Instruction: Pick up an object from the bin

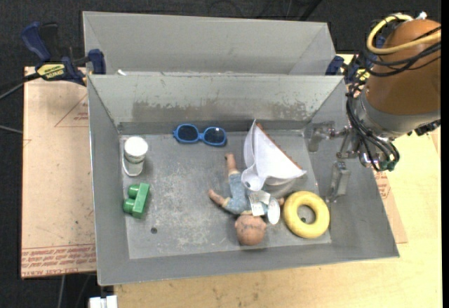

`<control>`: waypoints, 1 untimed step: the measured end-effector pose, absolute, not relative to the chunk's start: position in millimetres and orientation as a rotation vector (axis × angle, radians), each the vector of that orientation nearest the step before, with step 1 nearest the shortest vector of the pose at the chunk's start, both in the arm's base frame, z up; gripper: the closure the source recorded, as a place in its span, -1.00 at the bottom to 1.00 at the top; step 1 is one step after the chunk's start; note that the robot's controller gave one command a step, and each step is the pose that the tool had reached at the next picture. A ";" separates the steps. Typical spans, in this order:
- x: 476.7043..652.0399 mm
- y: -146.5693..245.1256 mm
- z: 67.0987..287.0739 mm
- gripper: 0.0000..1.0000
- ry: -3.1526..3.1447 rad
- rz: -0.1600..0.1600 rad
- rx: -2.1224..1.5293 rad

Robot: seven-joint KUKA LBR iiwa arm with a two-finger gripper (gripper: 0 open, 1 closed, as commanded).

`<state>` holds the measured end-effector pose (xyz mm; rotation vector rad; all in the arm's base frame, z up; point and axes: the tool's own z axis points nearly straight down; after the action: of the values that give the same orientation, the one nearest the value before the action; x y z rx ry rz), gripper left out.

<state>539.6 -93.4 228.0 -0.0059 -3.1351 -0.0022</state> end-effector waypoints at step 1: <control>541.1 -93.1 232.4 -1.00 -3.143 0.000 -0.001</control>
Offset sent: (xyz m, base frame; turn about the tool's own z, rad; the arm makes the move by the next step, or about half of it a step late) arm -0.0062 -0.0017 -0.0822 -0.0161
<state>541.1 -93.1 232.4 -0.0015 -3.1430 0.0000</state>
